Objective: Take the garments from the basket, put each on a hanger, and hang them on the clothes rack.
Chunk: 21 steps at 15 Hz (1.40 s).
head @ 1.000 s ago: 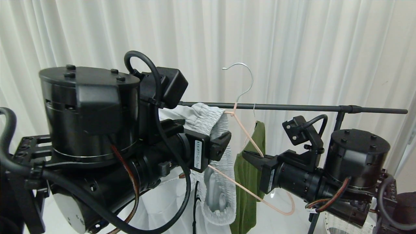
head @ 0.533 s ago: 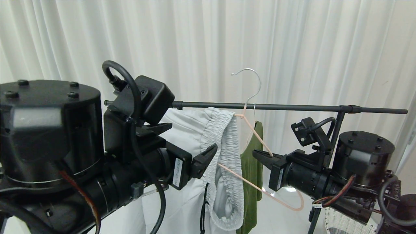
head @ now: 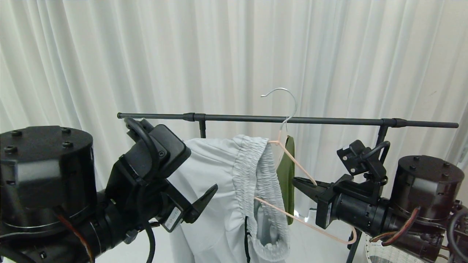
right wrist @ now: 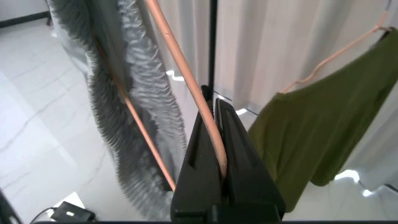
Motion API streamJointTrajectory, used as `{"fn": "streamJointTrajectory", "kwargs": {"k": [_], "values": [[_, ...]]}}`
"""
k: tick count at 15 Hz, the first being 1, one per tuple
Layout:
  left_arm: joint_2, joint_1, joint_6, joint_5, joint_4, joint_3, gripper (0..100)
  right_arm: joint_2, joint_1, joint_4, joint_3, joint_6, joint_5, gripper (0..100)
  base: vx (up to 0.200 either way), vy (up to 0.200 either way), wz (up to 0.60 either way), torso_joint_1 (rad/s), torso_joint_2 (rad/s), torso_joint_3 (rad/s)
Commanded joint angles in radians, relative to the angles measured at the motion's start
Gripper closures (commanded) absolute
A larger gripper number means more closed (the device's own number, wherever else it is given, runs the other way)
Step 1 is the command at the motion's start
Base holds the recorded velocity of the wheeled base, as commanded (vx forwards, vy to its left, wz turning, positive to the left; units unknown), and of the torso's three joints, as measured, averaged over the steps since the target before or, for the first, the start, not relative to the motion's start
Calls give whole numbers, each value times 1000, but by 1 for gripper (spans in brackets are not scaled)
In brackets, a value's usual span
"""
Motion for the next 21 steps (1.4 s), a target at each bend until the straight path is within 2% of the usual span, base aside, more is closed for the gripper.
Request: {"fn": "streamJointTrajectory", "kwargs": {"k": [1,4,10,19,20,21], "values": [[25,19,29,-10,-6,-5,0,-4,16,0,5,-1,13,100,0,0,0,0,0,0],[57,18,31,-27,-35,-43,0,0,31,0,5,-22,56,100,0,0,0,0,0,0],[68,22,28,-32,-36,-43,0,0,61,-5,8,-61,144,100,0,0,0,0,0,0],[68,24,31,-55,-36,-45,0,-4,65,-6,15,-82,156,100,0,0,0,0,0,0],[68,24,31,-55,-36,-42,100,-3,70,-6,15,-82,165,100,0,0,0,0,0,0],[70,24,31,-53,-36,-42,100,-4,71,-6,16,-82,179,100,0,0,0,0,0,0]]}}
